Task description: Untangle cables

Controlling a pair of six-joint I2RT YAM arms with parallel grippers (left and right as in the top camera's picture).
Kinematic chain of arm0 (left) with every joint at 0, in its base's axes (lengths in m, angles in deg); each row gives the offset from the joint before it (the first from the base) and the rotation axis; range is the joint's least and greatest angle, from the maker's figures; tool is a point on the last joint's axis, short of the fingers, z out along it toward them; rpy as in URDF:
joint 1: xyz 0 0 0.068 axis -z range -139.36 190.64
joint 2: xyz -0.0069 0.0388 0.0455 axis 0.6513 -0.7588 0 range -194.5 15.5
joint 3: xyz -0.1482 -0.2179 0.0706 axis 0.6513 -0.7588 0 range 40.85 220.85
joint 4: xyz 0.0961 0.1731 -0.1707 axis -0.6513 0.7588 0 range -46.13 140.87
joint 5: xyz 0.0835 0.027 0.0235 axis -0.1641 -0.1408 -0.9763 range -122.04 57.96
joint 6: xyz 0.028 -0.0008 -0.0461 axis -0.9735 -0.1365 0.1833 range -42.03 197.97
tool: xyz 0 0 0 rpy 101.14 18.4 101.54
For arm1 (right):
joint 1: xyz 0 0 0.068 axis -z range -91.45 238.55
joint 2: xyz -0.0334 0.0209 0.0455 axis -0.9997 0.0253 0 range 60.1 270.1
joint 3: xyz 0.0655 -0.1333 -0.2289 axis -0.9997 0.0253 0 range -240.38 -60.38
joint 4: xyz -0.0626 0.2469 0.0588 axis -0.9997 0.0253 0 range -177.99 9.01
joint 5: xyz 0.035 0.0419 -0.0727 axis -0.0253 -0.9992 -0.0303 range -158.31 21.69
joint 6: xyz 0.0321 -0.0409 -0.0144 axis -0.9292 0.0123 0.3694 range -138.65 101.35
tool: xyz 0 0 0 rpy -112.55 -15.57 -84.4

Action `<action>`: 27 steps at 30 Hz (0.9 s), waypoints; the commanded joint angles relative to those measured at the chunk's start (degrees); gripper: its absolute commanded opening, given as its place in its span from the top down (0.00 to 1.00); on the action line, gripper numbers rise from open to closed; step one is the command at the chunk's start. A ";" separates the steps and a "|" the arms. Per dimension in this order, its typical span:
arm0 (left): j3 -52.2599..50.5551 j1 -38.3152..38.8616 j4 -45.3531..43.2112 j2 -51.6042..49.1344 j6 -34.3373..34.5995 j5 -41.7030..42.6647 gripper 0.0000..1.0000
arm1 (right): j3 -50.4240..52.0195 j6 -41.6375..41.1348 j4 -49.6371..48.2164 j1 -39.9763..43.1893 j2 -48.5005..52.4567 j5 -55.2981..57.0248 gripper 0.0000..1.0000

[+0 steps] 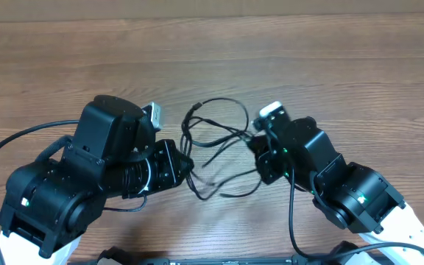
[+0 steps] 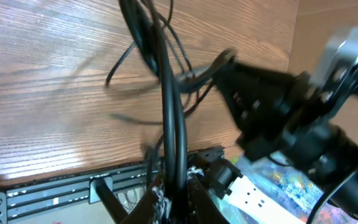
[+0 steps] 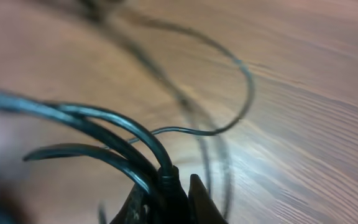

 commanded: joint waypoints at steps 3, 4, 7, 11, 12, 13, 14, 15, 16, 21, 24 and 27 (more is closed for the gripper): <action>2.05 0.31 1.51 0.35 -2.58 -0.20 0.89 | -0.70 -13.14 -0.04 0.33 -0.15 24.33 0.96; 2.05 0.31 1.79 0.35 -2.93 -0.20 0.89 | -0.70 -14.64 0.07 0.33 -0.15 27.06 0.96; 2.05 0.31 2.62 0.35 -3.23 -0.22 0.88 | -0.70 -18.01 0.04 0.33 -0.15 34.56 0.96; 2.08 0.31 3.37 0.35 -4.07 -0.22 0.87 | -0.70 -18.97 -1.36 0.33 -0.15 45.57 0.96; 2.08 0.31 3.41 0.35 -4.11 -0.26 0.87 | -0.70 -18.95 -1.73 0.33 -0.15 48.19 0.96; 2.08 0.31 3.41 0.35 -4.48 -0.24 0.87 | -0.72 -18.95 -2.05 0.33 -0.15 50.99 0.96; 2.08 0.31 3.50 0.35 -4.46 -0.48 0.87 | -0.72 -18.95 -2.47 0.33 -0.15 53.31 0.96; 2.08 0.31 3.65 0.35 -4.44 -1.07 0.86 | -0.74 -18.95 -2.89 0.33 -0.17 54.73 0.96; 2.08 0.31 3.87 0.35 -4.44 -1.90 0.86 | -0.79 -18.91 -3.10 0.33 -0.22 55.04 0.96; 2.05 0.31 4.46 0.33 -4.39 -5.44 0.82 | -0.81 -16.63 -3.54 0.33 -1.60 48.63 0.96; 2.05 0.31 4.44 0.07 -4.37 -6.95 0.74 | -0.81 -12.50 -4.87 0.31 -2.86 41.92 0.96; 2.05 0.31 4.87 -0.76 -4.39 -8.35 0.64 | -0.81 -10.86 -6.78 0.31 -4.48 40.13 0.96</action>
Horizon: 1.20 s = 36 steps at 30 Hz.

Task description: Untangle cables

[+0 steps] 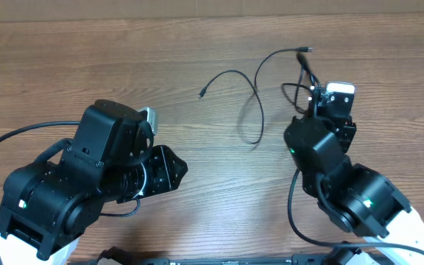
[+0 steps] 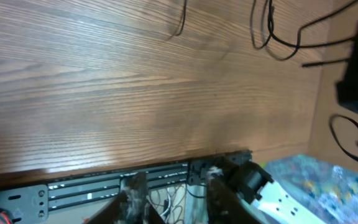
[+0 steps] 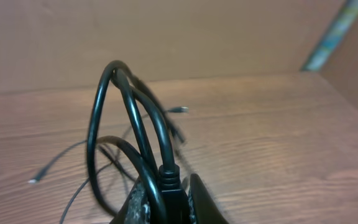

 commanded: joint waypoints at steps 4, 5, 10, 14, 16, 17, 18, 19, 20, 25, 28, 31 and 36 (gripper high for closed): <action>1.40 0.31 1.88 -2.29 -0.92 -3.10 0.44 | -0.81 2.97 -2.80 0.20 -5.11 -7.32 0.96; 1.40 0.31 2.08 -2.67 -0.92 -3.10 0.42 | -0.81 2.99 -2.82 0.20 -5.77 -9.64 0.96; 1.40 0.31 1.97 -5.35 -0.92 -3.15 0.41 | -0.81 5.46 -3.37 0.20 -9.35 -29.27 0.96; 1.40 0.31 2.03 -6.99 -0.94 -4.66 0.38 | -0.81 8.33 -3.54 0.20 -10.51 -42.84 0.96; 1.40 0.31 2.01 -7.41 -0.94 -4.81 0.37 | -0.81 8.31 -3.54 0.20 -10.54 -48.65 0.96; 1.40 0.31 1.95 -7.50 -0.92 -4.79 0.37 | -0.81 8.33 -3.54 0.20 -10.51 -51.91 0.96; 1.40 0.31 1.92 -7.54 -0.92 -4.79 0.37 | -0.81 8.33 -3.54 0.20 -10.36 -54.51 0.96; 1.40 0.31 1.88 -7.54 -0.92 -4.79 0.37 | -0.81 8.33 -3.54 0.20 -10.29 -57.00 0.96; 1.40 0.31 1.84 -7.54 -0.92 -4.79 0.37 | -0.79 8.33 -3.48 0.20 -10.14 -58.99 0.96; 1.40 0.31 1.86 -7.52 -0.92 -4.79 0.37 | -0.76 8.33 -2.43 0.20 -9.09 -64.37 0.96; 1.40 0.31 1.86 -7.52 -0.94 -4.83 0.37 | -0.76 8.55 -1.11 0.20 -8.00 -66.55 0.96; 1.40 0.31 1.84 -7.52 -0.92 -5.20 0.37 | -0.74 9.18 0.50 0.20 -6.43 -69.22 0.96; 1.40 0.31 1.79 -7.52 -0.90 -7.37 0.35 | -0.74 13.94 1.60 0.04 -3.19 -81.15 0.96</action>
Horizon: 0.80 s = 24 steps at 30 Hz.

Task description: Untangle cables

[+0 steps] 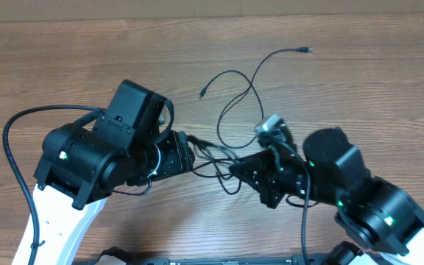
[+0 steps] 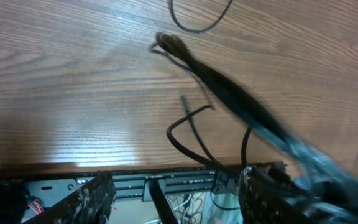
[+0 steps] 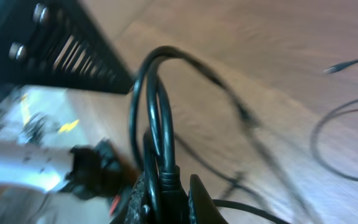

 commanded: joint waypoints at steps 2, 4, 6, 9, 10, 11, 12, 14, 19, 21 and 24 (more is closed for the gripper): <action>1.29 0.31 -0.22 0.04 -0.63 -2.82 0.34 | -0.74 6.10 -0.61 0.04 2.01 -13.07 0.96; 1.29 0.31 -0.20 0.04 -0.15 -2.93 0.32 | -0.76 7.08 -0.70 0.04 2.73 -13.31 0.96; 1.29 0.31 0.31 0.04 2.29 -2.99 0.31 | -0.74 7.50 -0.83 0.04 3.08 -13.31 0.96; 1.29 -0.13 2.12 0.04 8.00 -4.72 0.35 | -0.76 8.11 -1.18 0.04 3.06 -13.31 0.96; 1.29 -0.63 2.93 0.04 9.84 -5.64 0.36 | -0.76 8.63 -1.16 0.04 3.06 -13.31 0.96; 1.29 -1.40 3.72 0.04 11.39 -6.25 0.37 | -0.76 8.76 -1.11 0.04 3.08 -13.31 0.96; 1.29 -2.40 4.39 0.04 12.52 -6.29 0.37 | -0.76 8.76 -1.09 0.04 3.08 -13.29 0.96; 1.29 -4.09 5.11 0.04 13.40 -5.86 0.37 | -0.76 8.79 -1.09 0.04 3.08 -13.29 0.96; 1.29 -7.89 4.92 0.04 13.53 -3.50 0.37 | -0.76 10.08 -1.20 0.04 3.08 -13.22 0.96; 1.29 -8.76 4.61 0.04 13.51 -3.06 0.36 | -0.76 10.08 -1.25 0.04 3.08 -13.22 0.96; 1.29 -9.35 3.91 0.04 13.53 -3.06 0.37 | -0.76 10.08 -1.22 0.04 3.08 -13.29 0.96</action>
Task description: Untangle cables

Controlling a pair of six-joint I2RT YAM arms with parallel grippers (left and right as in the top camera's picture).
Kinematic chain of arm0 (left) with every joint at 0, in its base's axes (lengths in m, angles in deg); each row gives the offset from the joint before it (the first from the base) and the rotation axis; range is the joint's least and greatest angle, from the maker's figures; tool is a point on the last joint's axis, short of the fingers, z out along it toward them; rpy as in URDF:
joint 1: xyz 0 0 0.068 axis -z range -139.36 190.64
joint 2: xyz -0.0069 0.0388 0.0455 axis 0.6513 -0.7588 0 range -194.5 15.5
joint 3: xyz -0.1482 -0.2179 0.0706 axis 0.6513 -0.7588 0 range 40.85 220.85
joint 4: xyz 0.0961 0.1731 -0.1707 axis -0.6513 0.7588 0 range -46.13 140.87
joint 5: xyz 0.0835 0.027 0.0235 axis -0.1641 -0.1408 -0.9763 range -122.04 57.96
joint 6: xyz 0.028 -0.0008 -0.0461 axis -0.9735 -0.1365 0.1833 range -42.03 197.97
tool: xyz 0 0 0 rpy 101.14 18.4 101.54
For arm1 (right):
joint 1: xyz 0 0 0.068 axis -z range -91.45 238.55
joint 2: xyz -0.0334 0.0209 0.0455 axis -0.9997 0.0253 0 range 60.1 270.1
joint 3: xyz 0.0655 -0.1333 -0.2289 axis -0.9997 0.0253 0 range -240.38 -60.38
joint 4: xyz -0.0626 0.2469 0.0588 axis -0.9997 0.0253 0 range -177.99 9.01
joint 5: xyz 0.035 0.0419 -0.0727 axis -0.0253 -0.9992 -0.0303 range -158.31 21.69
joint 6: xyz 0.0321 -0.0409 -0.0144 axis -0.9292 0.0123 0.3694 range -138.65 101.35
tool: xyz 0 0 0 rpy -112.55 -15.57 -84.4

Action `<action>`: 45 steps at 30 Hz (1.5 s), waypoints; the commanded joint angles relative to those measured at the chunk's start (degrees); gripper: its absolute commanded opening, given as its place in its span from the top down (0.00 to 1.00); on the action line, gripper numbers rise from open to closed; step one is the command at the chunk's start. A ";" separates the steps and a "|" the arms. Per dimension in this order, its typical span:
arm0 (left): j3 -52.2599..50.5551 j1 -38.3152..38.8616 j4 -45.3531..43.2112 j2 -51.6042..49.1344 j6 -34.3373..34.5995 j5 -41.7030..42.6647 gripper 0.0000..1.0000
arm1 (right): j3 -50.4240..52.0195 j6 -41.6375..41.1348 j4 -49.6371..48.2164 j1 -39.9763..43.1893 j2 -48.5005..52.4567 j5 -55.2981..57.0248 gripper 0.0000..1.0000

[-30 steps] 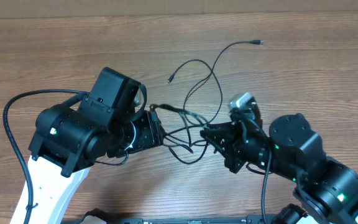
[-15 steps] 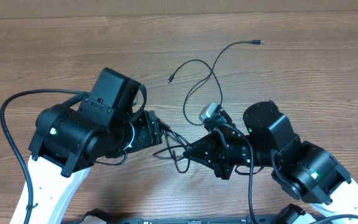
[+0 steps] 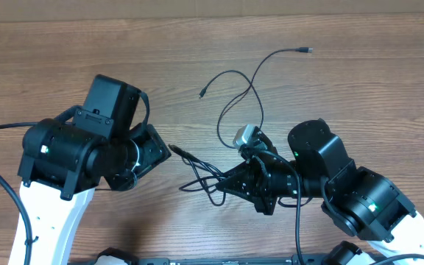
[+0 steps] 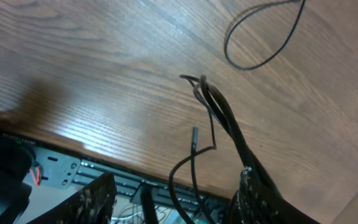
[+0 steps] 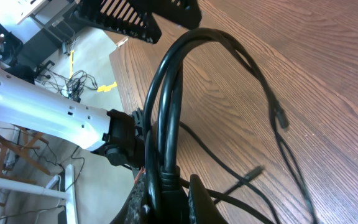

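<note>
A bundle of thick black cable point(image 3: 201, 175) hangs in the middle front of the table, with my right gripper point(image 3: 225, 188) shut on it. In the right wrist view the bundle point(image 5: 166, 118) loops up from between the fingers point(image 5: 194, 196). One connector end point(image 3: 177, 150) reaches toward my left gripper point(image 3: 165, 150). That gripper point(image 4: 173, 202) is open, and the bundle point(image 4: 219, 109) passes close to its right finger point(image 4: 253, 199). A thin black cable point(image 3: 250, 87) lies apart across the far middle of the table, and its loop point(image 4: 260, 53) shows in the left wrist view.
The wooden table point(image 3: 65, 66) ends at a black slotted rail point(image 4: 104, 177) along its front edge, also seen as the rail point(image 5: 120, 15) in the right wrist view. My left arm's own feed cable curves at the far left.
My left arm has drawn back to the left, away from the bundle, still open. The right gripper keeps hold of the bundle, which now trails further left over the table.
Both grippers were shut on the tangle at the table's middle. Then the left was empty and the right held the thick cable at the far right, the thin cable lying separate. Later the right had the bundle at the middle front beside the open left gripper, as now.
</note>
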 commanded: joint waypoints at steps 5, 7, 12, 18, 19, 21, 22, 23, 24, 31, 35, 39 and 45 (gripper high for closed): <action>1.29 -1.36 -1.20 0.04 5.68 -0.61 0.40 | -0.74 1.11 -0.20 0.04 -0.42 -0.92 0.96; 1.29 -1.79 -1.27 0.04 8.90 -0.66 0.39 | -0.74 1.11 0.13 0.04 -0.42 -0.92 0.96; 1.29 -1.88 -1.14 0.02 11.34 0.39 0.42 | -0.74 1.11 -0.98 0.04 -0.42 -0.94 0.96; 1.29 -1.92 -1.16 0.02 17.11 0.28 0.44 | -0.74 1.11 -2.25 0.04 -0.42 -3.04 0.96; 1.29 -1.86 -1.16 0.02 18.32 0.48 0.44 | -0.74 1.11 -2.38 0.04 -0.42 -3.04 0.96; 1.27 -1.88 -1.18 0.02 19.78 0.81 0.43 | -0.74 1.09 -2.73 0.04 -0.42 -3.08 0.96; 1.29 -1.88 -1.18 0.02 20.39 0.55 0.43 | -0.74 1.11 -2.95 0.04 -0.42 -3.37 0.96; 1.27 -1.88 -1.18 0.00 21.07 0.02 0.43 | -0.74 1.09 -3.19 0.04 -0.42 -3.82 0.96; 1.27 -1.88 -1.18 -0.11 21.70 -0.50 0.43 | -0.74 1.09 -3.34 0.02 -0.42 -4.26 0.96; 1.27 -1.88 -1.27 -2.60 25.09 -0.66 0.42 | -0.74 1.09 -4.07 0.00 -0.42 -5.68 0.96; 1.27 -1.88 -2.23 -5.14 24.46 2.36 0.41 | -0.74 1.11 -4.48 -0.57 -0.39 -5.99 0.96; 1.27 -1.81 -3.32 -7.39 21.75 6.84 0.47 | -0.74 1.09 -5.60 -0.72 -0.35 -5.77 0.96; 1.27 -0.90 -5.01 -9.29 18.08 8.72 0.96 | -0.74 1.09 -7.65 -0.72 0.42 -5.79 0.96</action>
